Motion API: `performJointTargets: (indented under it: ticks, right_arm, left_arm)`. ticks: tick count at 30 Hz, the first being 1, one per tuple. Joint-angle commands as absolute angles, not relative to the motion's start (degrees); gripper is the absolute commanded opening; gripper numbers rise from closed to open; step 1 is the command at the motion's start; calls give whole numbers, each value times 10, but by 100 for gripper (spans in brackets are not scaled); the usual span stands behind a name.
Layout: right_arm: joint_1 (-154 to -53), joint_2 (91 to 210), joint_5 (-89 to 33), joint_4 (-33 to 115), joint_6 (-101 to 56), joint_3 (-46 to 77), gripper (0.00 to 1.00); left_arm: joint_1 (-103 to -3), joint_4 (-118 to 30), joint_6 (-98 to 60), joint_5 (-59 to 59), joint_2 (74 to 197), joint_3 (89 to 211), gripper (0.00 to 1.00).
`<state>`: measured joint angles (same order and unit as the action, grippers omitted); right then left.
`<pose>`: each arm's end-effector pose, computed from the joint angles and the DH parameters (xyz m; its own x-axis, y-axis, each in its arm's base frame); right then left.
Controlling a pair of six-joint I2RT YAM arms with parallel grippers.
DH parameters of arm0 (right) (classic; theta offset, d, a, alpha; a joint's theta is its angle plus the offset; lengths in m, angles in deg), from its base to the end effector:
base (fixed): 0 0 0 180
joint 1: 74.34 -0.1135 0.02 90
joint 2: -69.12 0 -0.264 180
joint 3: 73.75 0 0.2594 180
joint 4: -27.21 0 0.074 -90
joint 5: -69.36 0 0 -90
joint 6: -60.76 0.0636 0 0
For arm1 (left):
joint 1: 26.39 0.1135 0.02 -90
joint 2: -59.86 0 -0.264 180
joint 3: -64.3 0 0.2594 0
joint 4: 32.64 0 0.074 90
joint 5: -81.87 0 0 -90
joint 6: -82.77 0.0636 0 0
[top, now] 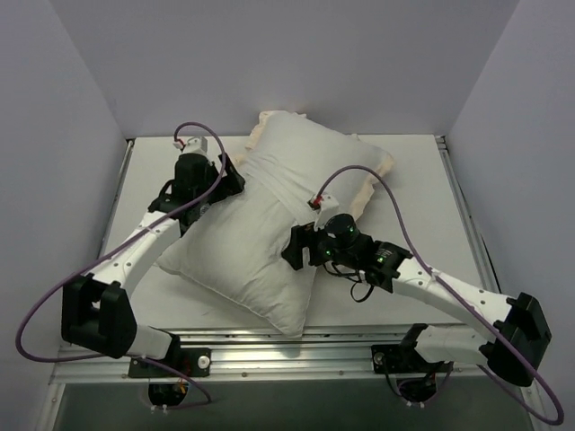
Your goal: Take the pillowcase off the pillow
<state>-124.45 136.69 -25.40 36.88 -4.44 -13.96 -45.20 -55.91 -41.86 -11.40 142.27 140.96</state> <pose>0.1931 0.2392 0.2812 -0.5166 0.0337 -0.8556 -0.6595 0.6215 0.4227 0.3452 -0.1138 0.2825 -0.5340 -0.4175 -0.7353 -0.0349 0.8797 -0.4742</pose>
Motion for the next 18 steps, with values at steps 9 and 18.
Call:
performJointTargets:
  ticks: [9,18]
  right_arm:
    - [-1076,1239,-159,377,29,-173,78]
    - [-946,1261,-247,365,70,-203,87]
  left_arm:
    - [-603,-676,-232,-281,1249,1457,95]
    - [-936,-766,-164,-522,1364,1524,94]
